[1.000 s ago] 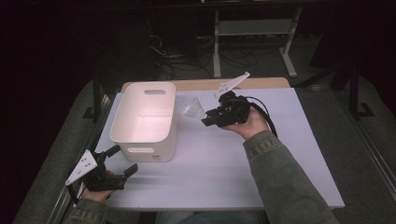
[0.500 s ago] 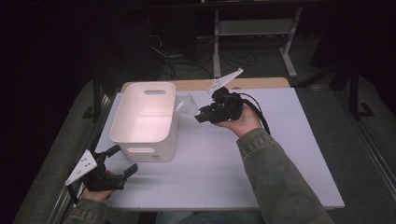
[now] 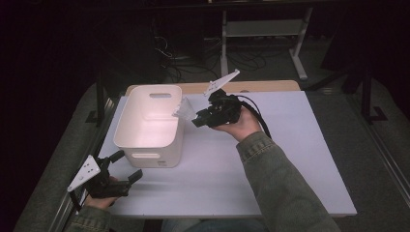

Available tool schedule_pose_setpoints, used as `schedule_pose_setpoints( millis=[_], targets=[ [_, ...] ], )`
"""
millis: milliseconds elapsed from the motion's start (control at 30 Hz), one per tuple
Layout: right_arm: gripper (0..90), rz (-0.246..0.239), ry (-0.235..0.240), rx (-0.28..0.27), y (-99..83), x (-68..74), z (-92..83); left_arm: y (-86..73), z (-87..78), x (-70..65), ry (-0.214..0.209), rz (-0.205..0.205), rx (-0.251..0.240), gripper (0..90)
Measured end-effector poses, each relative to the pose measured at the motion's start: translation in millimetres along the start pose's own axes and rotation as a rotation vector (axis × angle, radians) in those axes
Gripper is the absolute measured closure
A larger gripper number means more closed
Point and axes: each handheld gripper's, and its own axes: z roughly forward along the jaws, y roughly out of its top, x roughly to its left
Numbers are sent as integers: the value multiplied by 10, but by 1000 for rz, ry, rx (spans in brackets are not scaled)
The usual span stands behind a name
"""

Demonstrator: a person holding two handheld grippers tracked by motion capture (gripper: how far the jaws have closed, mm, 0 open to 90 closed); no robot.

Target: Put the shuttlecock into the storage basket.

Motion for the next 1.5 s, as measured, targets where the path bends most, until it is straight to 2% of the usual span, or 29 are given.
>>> schedule_pose_setpoints(
  millis=[133,167,233,400,600,800,867,933,1167,1267,1300,1500],
  targets=[
    [636,2,4,-2,50,19,31,1,0,6,0,5,-1,8],
    [636,-14,6,1,62,14,40,2,-1,10,0,11,-2,8],
    [636,-13,9,1,94,29,59,-2,1,-4,3,-11,-1,8],
    [636,-15,22,4,159,70,116,-1,-3,1,4,-7,-5,9],
    [636,-42,24,7,221,97,171,-2,-2,1,2,-11,-5,8],
    [636,-30,46,-8,287,131,229,-4,2,0,1,-13,-10,8],
    [636,-43,49,-4,299,132,266,-3,1,1,1,-12,-8,8],
    [636,-31,54,-4,309,144,280,-4,1,2,0,-13,-9,8],
    [636,-50,61,-1,387,171,380,-3,1,6,1,-12,-10,8],
    [636,-43,70,8,421,198,414,-4,2,7,0,-11,-11,8],
    [636,-58,67,7,431,193,430,-4,2,7,0,-11,-11,8],
    [636,-53,75,17,482,222,496,-5,4,6,1,-12,-10,8]
  ],
)
